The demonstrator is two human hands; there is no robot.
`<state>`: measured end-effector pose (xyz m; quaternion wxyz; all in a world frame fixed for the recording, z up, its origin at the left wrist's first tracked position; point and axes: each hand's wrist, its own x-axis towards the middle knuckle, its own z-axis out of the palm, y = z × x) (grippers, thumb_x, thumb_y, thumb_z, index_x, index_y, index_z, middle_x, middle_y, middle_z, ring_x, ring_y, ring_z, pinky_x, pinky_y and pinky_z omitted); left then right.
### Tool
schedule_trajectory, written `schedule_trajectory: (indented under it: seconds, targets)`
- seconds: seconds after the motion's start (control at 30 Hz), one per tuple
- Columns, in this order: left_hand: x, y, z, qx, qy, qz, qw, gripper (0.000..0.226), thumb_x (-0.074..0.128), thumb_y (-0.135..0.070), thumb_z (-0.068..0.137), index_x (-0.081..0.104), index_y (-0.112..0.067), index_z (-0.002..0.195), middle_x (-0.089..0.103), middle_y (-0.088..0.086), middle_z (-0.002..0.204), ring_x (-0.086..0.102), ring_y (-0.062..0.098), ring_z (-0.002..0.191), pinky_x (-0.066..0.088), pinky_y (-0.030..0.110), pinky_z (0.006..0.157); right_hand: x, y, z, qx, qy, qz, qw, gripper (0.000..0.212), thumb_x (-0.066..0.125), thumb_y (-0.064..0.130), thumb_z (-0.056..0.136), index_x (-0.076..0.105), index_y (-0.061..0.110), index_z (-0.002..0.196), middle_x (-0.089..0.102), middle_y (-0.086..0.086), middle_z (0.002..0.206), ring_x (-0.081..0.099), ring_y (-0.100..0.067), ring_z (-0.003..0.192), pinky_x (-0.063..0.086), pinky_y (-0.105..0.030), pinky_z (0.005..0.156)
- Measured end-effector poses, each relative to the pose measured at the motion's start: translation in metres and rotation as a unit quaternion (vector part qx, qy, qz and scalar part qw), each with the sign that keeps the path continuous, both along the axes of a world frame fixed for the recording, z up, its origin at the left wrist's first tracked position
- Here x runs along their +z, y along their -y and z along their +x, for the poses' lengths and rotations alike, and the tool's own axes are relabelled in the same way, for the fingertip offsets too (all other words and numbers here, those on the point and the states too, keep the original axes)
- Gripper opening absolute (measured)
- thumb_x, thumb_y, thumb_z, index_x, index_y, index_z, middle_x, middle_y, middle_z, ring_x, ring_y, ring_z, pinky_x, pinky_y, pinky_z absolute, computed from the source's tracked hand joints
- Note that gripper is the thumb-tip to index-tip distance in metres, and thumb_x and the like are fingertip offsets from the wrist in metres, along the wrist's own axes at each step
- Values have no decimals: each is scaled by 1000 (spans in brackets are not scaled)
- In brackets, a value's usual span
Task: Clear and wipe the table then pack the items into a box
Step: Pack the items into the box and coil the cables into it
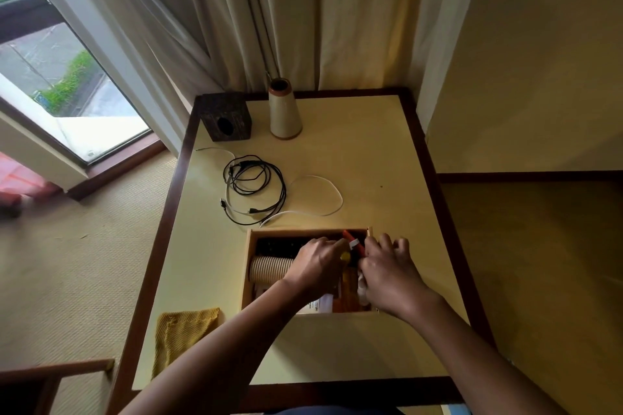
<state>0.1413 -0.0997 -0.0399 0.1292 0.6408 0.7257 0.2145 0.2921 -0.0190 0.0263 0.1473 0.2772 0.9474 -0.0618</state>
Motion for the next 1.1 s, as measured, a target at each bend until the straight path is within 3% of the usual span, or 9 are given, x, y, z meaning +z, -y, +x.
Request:
schedule_trajectory:
  seconds: [0.1, 0.23, 0.37, 0.47, 0.67, 0.77, 0.87, 1.0, 1.1]
  targets:
    - [-3, -2, 0, 10, 27, -4, 1000, 30, 45, -32, 91, 70, -17, 101, 73, 4, 93, 68, 28, 81, 56, 41, 63, 2, 2, -8, 4, 29, 30, 999, 17, 62, 29, 90, 71, 22, 104, 47, -5, 135, 35, -29, 129, 21, -53, 108]
    - [-4, -2, -1, 9, 39, 13, 999, 22, 54, -26, 89, 72, -15, 83, 70, 3, 82, 64, 25, 70, 53, 42, 57, -1, 8, -7, -9, 17, 61, 998, 14, 63, 18, 90, 73, 22, 98, 52, -5, 130, 40, -29, 127, 22, -53, 109]
    - [-8, -1, -4, 91, 113, -5, 989, 16, 66, -26, 79, 78, -20, 87, 74, 2, 78, 68, 22, 68, 54, 39, 58, -6, 16, -3, 9, 6, 70, 997, 13, 73, 8, 79, 78, 20, 76, 67, -3, 111, 55, -30, 115, 33, -55, 101]
    - [-7, -3, -2, 114, 153, -1, 982, 15, 73, -25, 75, 81, -21, 86, 76, 1, 76, 68, 15, 65, 54, 36, 58, -5, 17, 1, 39, -3, 79, 996, 20, 63, 4, 82, 79, 17, 78, 71, -2, 89, 58, -30, 107, 33, -54, 100]
    - [-6, -2, -3, 130, 182, -9, 974, 15, 78, -28, 75, 82, -20, 87, 76, -2, 79, 67, 8, 67, 56, 35, 62, -5, 19, 5, 29, 31, 38, 998, 29, 47, 10, 95, 72, 21, 84, 65, 3, 92, 49, -19, 112, 21, -49, 110]
    - [-5, -2, -4, 142, 197, -18, 970, 21, 79, -32, 74, 80, -21, 92, 76, -4, 83, 68, 6, 70, 58, 36, 66, -9, 15, 7, -2, -20, 1, 1000, 21, 55, 19, 94, 73, 24, 86, 65, 8, 94, 50, -17, 109, 21, -44, 102]
    - [0, -3, -8, 130, 204, -3, 970, 14, 76, -19, 79, 81, -17, 92, 77, -1, 84, 69, 8, 73, 58, 33, 67, -12, 6, 5, -40, -114, -14, 993, 17, 58, 27, 95, 74, 29, 99, 68, 11, 103, 53, -14, 104, 26, -38, 90]
    - [21, 6, -25, 141, 181, 31, 973, 18, 65, -9, 92, 80, -15, 100, 78, -2, 91, 70, 5, 79, 58, 25, 69, -6, -9, -7, -134, -305, -91, 939, 9, 66, 26, 94, 74, 26, 98, 70, 10, 95, 60, -12, 92, 49, -37, 83]
    - [28, 13, -56, 205, 154, 76, 963, 17, 63, -14, 96, 78, -17, 103, 78, -3, 95, 71, 8, 80, 59, 29, 72, -3, -24, -34, -164, -353, -123, 913, 7, 66, 22, 94, 73, 22, 95, 69, 7, 93, 60, -11, 92, 53, -30, 79]
